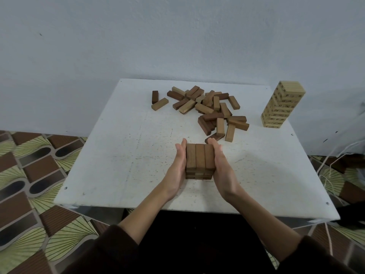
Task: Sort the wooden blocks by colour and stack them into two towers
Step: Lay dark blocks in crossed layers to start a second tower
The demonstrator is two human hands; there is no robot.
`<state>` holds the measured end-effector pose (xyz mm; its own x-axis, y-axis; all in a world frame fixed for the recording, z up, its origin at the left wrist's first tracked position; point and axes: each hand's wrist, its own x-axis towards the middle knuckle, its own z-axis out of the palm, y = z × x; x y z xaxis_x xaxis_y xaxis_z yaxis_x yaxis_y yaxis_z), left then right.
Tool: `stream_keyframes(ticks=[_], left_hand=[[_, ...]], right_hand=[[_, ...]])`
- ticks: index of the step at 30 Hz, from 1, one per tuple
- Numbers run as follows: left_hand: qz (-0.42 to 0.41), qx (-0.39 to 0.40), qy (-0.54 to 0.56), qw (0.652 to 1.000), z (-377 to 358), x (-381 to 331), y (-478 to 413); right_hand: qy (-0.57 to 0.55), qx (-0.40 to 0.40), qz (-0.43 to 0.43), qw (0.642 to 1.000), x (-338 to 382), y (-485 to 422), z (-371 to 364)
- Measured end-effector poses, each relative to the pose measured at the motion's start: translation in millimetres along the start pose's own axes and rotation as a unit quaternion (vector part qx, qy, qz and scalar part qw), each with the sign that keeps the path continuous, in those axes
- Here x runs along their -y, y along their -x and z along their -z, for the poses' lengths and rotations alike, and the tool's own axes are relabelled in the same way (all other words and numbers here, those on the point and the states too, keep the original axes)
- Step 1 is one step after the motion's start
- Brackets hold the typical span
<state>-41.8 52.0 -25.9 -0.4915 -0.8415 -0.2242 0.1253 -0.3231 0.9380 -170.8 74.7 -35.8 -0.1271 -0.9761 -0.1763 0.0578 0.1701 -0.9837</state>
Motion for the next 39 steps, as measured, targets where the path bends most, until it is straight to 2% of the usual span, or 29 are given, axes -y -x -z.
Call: stream_keyframes(ticks=[17,20,23,27,30,32,39], left_hand=[[-0.002,-0.009,0.017,1.0,6,11,-3],[-0.006,-0.045,-0.009,0.999,19,6,-5],[-0.043,-0.079,-0.065,0.994,33,-5,-9],[-0.051,-0.13,-0.135,0.981,46,-22,-27],[-0.059,-0.171,-0.182,0.966,53,-33,-43],[-0.057,-0.18,-0.203,0.961,56,-36,-52],[-0.068,-0.178,-0.37,0.909,67,-25,-76]], right_hand=[[0.002,0.009,-0.003,1.0,5,3,2],[0.009,-0.022,0.019,1.0,12,-6,13],[0.096,-0.081,0.048,0.991,25,-28,34],[0.26,-0.057,0.069,0.961,50,-66,50],[0.432,-0.01,0.076,0.899,62,-93,44],[0.501,0.026,0.061,0.863,68,-105,34],[0.5,0.114,0.064,0.856,75,-114,12]])
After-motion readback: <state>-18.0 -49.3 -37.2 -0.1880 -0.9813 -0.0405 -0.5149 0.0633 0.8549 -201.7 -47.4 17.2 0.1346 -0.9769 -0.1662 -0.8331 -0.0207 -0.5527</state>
